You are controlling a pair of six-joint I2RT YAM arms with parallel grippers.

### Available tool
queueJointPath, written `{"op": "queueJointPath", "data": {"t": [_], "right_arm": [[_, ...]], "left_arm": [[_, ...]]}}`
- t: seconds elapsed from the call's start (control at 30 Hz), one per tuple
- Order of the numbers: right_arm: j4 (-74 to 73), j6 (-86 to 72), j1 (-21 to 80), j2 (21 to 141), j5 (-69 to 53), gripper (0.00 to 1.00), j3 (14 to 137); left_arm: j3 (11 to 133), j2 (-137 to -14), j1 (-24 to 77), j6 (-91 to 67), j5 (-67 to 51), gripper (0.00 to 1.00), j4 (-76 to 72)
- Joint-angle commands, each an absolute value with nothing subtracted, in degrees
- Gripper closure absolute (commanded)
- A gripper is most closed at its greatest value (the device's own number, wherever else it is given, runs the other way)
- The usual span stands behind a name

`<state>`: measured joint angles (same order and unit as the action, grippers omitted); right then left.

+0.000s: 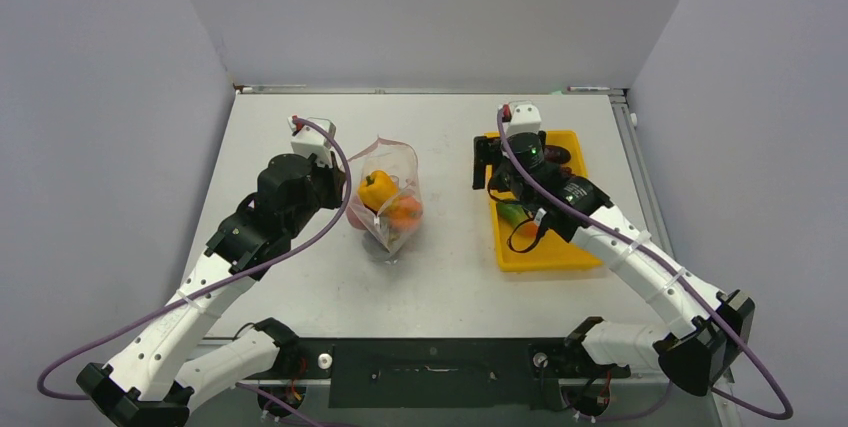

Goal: Place the food in the zip-top bag and seal the zipper
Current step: Pick up the fake fruit from the bin.

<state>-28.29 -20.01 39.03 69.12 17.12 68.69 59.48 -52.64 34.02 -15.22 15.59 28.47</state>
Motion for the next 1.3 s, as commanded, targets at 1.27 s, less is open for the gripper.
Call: {"op": "queueJointPath", "data": {"t": [1.27], "right_arm": [[-25.2,-22.37,28.56,87.18,25.94,0.06,54.37]], "left_arm": [[61.61,-52.28,33.75,-14.59,15.38,1.0,26.78]]}}
